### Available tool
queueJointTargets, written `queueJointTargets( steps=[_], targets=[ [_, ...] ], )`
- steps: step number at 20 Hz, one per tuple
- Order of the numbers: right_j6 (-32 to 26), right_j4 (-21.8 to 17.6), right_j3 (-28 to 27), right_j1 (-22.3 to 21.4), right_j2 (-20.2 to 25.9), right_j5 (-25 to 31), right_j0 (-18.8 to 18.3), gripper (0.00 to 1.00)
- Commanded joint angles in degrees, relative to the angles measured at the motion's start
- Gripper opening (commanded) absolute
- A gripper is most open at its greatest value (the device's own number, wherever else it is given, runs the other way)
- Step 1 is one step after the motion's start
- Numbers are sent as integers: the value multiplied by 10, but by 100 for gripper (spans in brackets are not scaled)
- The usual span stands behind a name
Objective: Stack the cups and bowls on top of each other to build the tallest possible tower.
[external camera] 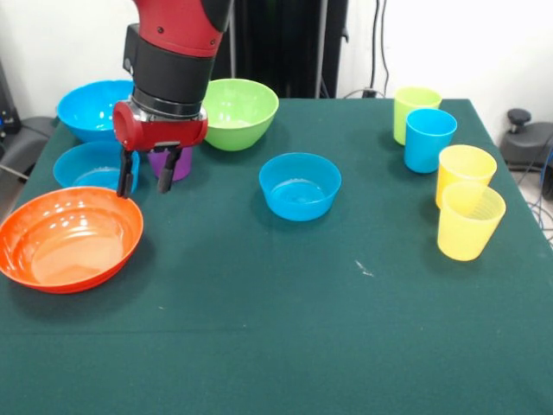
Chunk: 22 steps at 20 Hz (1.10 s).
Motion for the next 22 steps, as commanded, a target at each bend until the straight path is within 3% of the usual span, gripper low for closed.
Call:
queueJointTargets(
  steps=[1,22],
  targets=[
    [-14,-50,-17,21,22,-36,12,100],
    [-7,-73,-52,56,10,-36,28,100]
  ],
)
